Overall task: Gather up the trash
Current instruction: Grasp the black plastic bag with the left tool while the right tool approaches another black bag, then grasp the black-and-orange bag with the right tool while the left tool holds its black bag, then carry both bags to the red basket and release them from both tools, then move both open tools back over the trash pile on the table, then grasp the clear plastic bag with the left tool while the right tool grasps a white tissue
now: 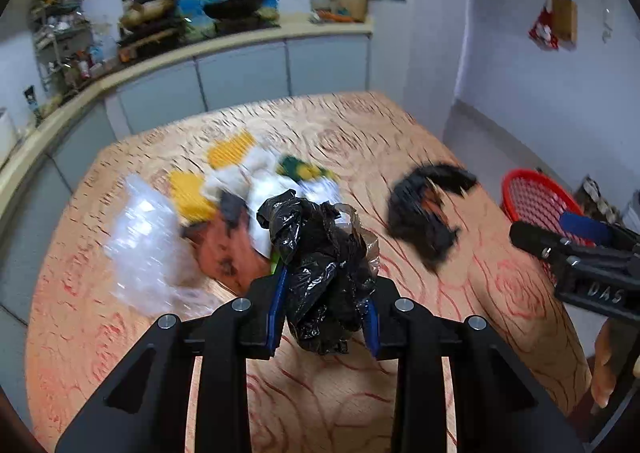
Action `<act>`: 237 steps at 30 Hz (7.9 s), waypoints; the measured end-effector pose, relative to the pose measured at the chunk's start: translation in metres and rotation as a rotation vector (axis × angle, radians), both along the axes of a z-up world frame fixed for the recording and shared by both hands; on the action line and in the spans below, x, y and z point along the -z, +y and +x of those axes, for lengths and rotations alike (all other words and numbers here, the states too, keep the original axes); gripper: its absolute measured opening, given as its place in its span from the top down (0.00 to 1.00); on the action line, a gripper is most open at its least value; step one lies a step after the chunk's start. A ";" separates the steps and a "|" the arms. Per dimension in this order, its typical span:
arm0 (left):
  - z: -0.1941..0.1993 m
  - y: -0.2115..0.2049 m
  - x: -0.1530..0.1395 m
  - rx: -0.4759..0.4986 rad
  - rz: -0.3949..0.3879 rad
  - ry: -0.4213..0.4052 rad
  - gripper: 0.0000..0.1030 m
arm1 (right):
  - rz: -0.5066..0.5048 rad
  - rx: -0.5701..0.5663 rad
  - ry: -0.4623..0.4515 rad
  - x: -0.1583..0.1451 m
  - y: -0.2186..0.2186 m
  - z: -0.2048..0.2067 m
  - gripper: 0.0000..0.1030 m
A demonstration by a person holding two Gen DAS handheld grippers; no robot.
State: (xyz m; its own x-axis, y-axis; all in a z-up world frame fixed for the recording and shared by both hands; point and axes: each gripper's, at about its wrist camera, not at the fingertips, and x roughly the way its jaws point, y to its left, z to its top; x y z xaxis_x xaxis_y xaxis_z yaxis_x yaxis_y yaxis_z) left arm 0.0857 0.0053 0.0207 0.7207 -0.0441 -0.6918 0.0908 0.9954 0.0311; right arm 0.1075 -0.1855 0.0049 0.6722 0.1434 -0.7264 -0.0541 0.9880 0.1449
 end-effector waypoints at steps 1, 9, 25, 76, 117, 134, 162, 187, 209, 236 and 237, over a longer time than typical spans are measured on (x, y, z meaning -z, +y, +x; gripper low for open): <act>0.001 0.004 -0.004 -0.011 -0.005 -0.014 0.71 | -0.005 -0.011 -0.005 -0.002 0.005 0.003 0.13; -0.002 0.038 -0.026 -0.109 -0.037 -0.109 0.71 | -0.030 -0.069 0.016 0.003 0.037 0.029 0.13; 0.000 0.057 -0.047 -0.186 -0.010 -0.202 0.71 | -0.137 -0.096 0.096 0.047 0.077 0.085 0.29; 0.016 -0.120 -0.076 0.212 -0.087 -0.287 0.69 | -0.022 0.254 -0.263 -0.076 -0.107 -0.041 0.61; 0.095 -0.211 0.026 0.476 -0.159 0.106 0.28 | 0.026 0.336 0.108 0.044 -0.178 0.007 0.31; 0.062 -0.130 -0.024 0.304 -0.145 -0.085 0.19 | 0.016 0.303 -0.086 -0.013 -0.134 -0.029 0.31; -0.006 0.073 -0.051 -0.190 -0.066 -0.250 0.14 | -0.008 -0.040 -0.276 -0.072 0.030 -0.011 0.20; 0.019 0.139 0.014 -0.243 -0.078 -0.099 0.14 | -0.029 -0.152 -0.193 -0.041 0.097 0.023 0.20; 0.039 0.153 0.023 -0.276 -0.051 -0.093 0.61 | -0.031 -0.228 -0.115 -0.010 0.137 0.052 0.20; 0.012 0.165 -0.008 -0.334 -0.014 -0.217 0.62 | -0.025 -0.346 0.005 0.023 0.181 0.076 0.86; 0.011 0.166 -0.008 -0.336 -0.010 -0.220 0.62 | -0.021 -0.347 0.000 0.021 0.181 0.074 0.87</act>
